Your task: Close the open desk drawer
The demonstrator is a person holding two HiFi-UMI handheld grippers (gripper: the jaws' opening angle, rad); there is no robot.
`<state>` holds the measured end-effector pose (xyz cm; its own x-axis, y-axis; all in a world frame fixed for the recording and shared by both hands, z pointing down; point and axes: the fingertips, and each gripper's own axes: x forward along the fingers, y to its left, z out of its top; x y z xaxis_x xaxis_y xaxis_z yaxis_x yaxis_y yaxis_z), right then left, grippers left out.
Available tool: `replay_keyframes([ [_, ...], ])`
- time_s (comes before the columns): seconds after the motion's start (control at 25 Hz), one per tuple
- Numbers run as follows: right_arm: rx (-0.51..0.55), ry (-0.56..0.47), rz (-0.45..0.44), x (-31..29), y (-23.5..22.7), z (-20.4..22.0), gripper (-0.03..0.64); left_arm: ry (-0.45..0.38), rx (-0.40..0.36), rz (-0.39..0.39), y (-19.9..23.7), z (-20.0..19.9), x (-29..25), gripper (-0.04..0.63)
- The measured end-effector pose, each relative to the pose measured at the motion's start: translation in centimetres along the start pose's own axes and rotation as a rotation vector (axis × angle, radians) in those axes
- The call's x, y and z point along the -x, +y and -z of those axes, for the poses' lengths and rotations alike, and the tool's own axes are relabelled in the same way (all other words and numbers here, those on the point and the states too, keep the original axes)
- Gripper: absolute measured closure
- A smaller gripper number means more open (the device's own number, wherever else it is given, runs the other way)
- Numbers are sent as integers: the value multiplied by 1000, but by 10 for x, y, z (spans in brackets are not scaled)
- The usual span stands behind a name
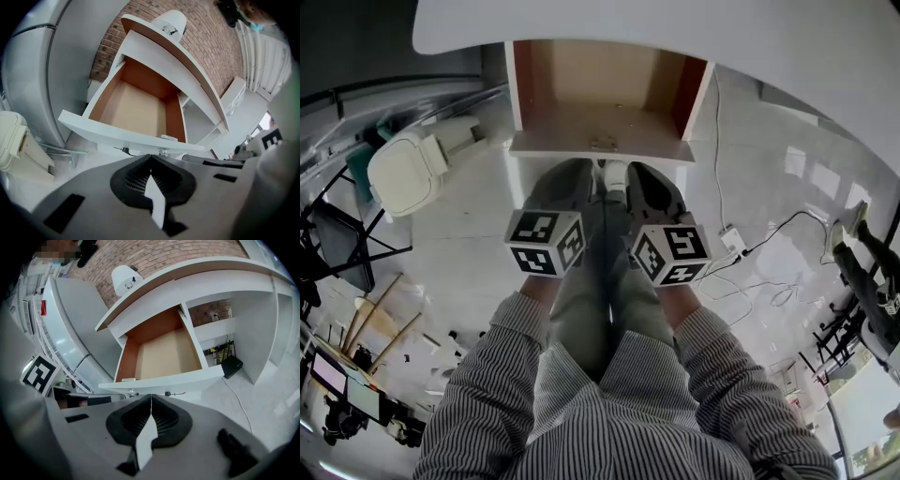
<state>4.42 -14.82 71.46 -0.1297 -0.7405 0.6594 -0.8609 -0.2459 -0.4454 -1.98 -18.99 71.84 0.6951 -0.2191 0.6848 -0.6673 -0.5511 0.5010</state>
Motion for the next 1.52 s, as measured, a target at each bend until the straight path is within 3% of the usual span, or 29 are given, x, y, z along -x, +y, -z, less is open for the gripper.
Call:
replay_keyframes([
  [0.48, -25, -66, 51, -14, -18, -2, 600, -104, -49, -95, 18, -12, -8, 583],
  [1.2, -68, -131, 39, -6, -19, -18, 600, -128, -4, -93, 13, -23, -2, 584],
  [1.52, -74, -142, 25, -1, -14, -29, 600, -119, -35, -72, 8, -34, 4, 583],
])
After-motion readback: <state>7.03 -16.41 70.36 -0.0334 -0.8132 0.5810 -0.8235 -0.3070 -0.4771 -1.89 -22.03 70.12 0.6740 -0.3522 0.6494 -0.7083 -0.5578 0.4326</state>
